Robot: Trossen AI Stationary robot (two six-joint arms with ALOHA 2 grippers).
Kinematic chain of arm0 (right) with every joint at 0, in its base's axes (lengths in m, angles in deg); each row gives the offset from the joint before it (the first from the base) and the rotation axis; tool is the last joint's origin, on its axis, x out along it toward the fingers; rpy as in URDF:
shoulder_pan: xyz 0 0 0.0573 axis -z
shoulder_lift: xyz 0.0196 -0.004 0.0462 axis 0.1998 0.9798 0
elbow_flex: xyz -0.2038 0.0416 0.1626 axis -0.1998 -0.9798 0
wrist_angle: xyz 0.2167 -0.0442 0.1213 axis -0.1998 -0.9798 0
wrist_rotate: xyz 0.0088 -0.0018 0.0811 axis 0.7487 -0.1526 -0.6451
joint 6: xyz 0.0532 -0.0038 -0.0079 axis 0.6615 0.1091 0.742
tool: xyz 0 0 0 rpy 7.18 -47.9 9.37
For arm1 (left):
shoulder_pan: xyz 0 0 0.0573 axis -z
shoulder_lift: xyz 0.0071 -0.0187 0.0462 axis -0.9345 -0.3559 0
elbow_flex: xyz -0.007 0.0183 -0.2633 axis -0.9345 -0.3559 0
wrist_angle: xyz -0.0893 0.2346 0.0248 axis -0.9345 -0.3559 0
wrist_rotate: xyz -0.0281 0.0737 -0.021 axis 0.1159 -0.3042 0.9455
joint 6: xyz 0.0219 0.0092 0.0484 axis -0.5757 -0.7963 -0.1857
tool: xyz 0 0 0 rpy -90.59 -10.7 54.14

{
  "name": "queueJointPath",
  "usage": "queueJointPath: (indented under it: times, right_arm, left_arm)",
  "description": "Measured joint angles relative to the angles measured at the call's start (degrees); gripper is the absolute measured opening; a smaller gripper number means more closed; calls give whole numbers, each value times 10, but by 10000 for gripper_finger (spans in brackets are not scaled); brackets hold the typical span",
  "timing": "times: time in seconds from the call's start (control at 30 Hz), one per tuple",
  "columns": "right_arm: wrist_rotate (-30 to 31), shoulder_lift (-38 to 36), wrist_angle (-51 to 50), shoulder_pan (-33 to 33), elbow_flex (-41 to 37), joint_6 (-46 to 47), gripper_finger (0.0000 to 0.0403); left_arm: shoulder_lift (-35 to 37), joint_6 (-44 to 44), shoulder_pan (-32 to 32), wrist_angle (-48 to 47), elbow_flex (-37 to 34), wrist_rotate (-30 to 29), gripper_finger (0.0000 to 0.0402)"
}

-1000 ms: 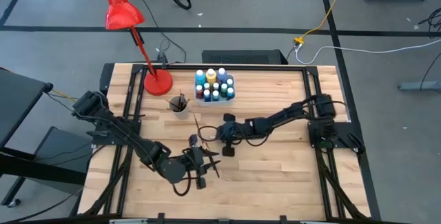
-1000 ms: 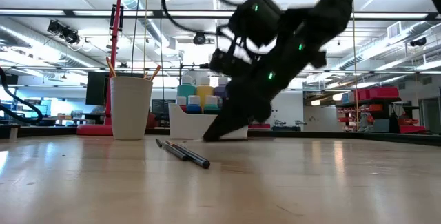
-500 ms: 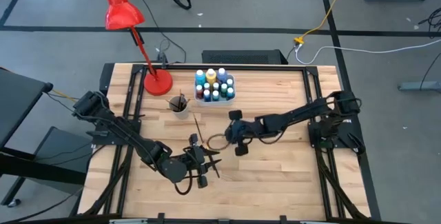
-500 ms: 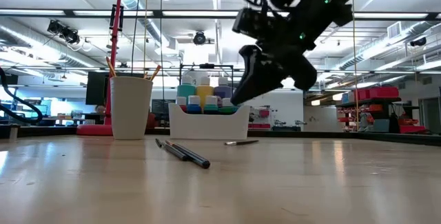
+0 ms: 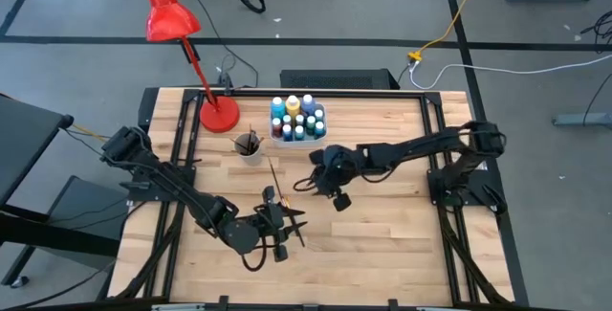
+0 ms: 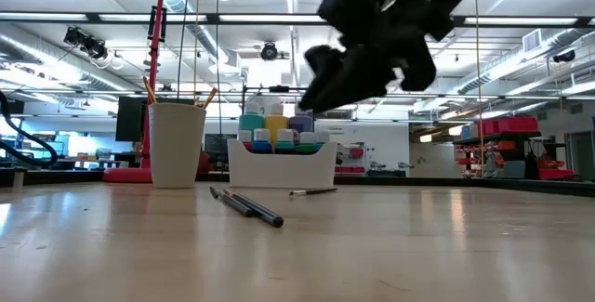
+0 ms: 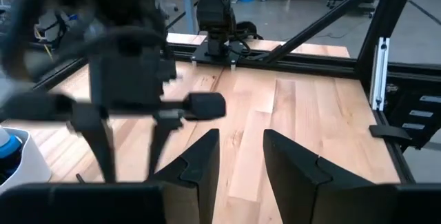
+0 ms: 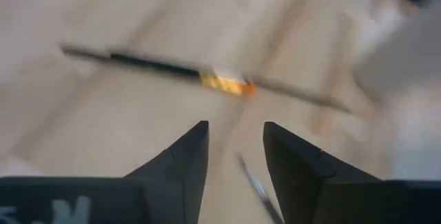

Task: Pick & Place Paint Supplies
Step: Put the black paint brush into the white cup

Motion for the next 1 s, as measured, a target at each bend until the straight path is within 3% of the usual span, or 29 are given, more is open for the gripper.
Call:
queueJointPath:
  times: [0.27,0.37,0.77,1.0]
  right_arm:
    - [-5,109,49,16,-2,-31,149]
    - [27,129,61,11,-2,-37,149]
    - [19,140,132,17,-1,-80,149]
    - [-8,153,98,21,0,-59,149]
  left_arm:
    - [0,-9,-1,0,0,1,121]
    - [0,-18,-1,0,0,2,121]
    - [0,-44,-4,4,0,0,121]
    - [0,-45,-4,-1,0,10,121]
